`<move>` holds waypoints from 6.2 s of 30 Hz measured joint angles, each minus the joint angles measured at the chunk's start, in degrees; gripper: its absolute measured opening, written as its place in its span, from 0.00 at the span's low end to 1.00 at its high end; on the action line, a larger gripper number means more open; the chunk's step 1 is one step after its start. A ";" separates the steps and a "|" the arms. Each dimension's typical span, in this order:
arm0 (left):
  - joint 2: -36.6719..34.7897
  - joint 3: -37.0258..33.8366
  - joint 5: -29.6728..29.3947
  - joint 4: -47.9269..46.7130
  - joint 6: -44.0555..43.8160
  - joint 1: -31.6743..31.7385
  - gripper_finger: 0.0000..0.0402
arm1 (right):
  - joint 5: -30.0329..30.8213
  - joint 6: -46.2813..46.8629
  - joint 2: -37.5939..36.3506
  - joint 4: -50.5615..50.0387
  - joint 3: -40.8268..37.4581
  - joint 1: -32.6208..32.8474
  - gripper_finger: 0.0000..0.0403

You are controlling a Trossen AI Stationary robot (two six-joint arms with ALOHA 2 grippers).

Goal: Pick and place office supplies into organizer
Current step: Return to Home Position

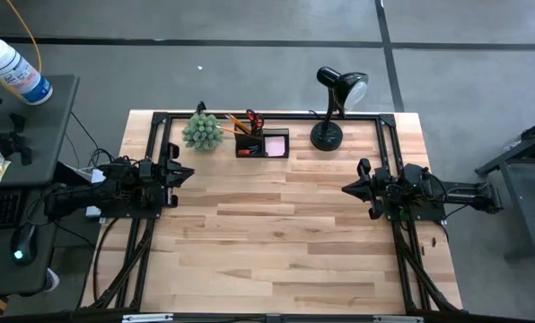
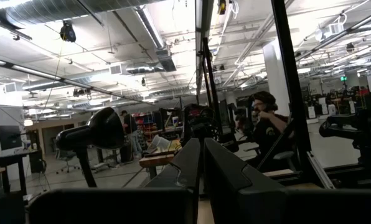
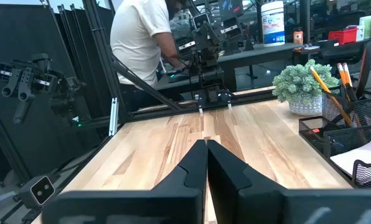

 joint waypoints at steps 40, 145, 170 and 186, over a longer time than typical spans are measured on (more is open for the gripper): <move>0.01 0.00 -0.01 0.01 0.00 0.00 0.03 | 0.02 0.00 0.02 0.00 0.00 0.00 0.01; -0.01 0.00 0.00 0.01 0.00 0.00 0.03 | 0.00 0.00 0.02 0.00 0.01 0.00 0.01; 0.02 0.00 -0.01 0.01 0.00 -0.01 0.03 | 0.01 0.00 0.01 0.00 0.00 -0.02 0.01; -0.01 0.00 -0.02 0.01 0.00 0.01 0.03 | 0.02 0.00 0.00 -0.02 0.00 0.00 0.01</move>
